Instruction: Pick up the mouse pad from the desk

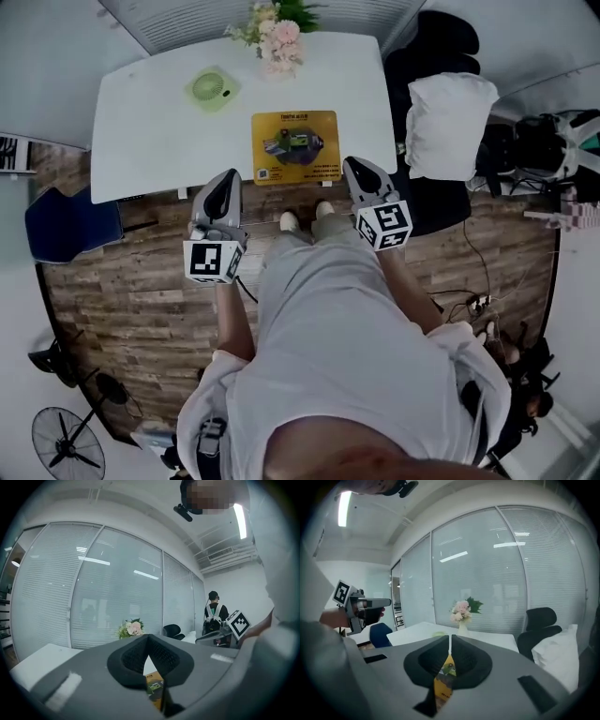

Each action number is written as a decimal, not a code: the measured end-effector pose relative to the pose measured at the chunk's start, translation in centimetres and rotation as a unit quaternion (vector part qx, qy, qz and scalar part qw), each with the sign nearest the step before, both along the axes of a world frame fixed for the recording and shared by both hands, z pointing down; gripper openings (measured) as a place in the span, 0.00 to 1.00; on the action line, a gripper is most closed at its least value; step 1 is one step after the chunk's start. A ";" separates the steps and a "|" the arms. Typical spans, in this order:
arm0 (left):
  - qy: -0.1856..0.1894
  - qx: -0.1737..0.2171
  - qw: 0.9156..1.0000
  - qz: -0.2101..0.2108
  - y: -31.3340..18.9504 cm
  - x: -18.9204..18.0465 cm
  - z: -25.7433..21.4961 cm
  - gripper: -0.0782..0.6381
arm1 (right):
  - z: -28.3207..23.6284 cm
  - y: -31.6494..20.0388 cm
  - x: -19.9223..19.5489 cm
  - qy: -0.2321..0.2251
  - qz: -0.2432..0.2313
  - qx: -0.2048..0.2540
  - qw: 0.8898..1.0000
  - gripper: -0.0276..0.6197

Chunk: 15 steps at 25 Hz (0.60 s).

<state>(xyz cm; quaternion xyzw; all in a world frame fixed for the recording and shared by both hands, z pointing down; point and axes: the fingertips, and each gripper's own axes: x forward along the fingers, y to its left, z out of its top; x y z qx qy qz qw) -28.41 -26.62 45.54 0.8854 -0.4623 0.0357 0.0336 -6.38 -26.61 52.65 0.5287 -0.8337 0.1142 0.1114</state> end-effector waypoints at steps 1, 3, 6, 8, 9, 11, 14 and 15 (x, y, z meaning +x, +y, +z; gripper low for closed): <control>0.001 -0.003 1.000 0.004 -0.3 0.2 0.2 0.09 | 0.7 -0.2 0.4 -0.001 0.007 -0.007 1.000 0.07; 0.001 -0.008 1.000 0.010 -0.7 0.5 0.7 0.09 | 2.1 -0.5 1.0 -0.001 0.015 -0.020 1.000 0.08; 0.002 -0.007 1.000 0.020 -0.5 1.4 1.4 0.09 | 4.7 -0.7 1.7 -0.010 0.017 -0.047 0.999 0.11; 0.003 0.005 1.000 0.022 -0.5 1.9 1.6 0.09 | 6.6 -0.9 2.1 -0.037 0.020 -0.073 0.996 0.13; 0.004 0.012 1.000 0.018 -0.6 2.0 1.7 0.09 | 7.6 -1.1 2.4 -0.055 0.024 -0.087 0.994 0.15; 0.002 0.019 1.000 0.005 -0.8 2.3 2.4 0.09 | 9.8 -1.4 3.1 -0.099 0.038 -0.124 0.987 0.18; 0.006 0.008 1.000 -0.004 -1.1 2.7 3.3 0.09 | 13.2 -1.7 4.0 -0.157 0.058 -0.179 0.969 0.25; 0.008 0.004 1.000 -0.005 -1.2 2.8 3.4 0.09 | 14.5 -1.8 4.3 -0.173 0.063 -0.199 0.963 0.28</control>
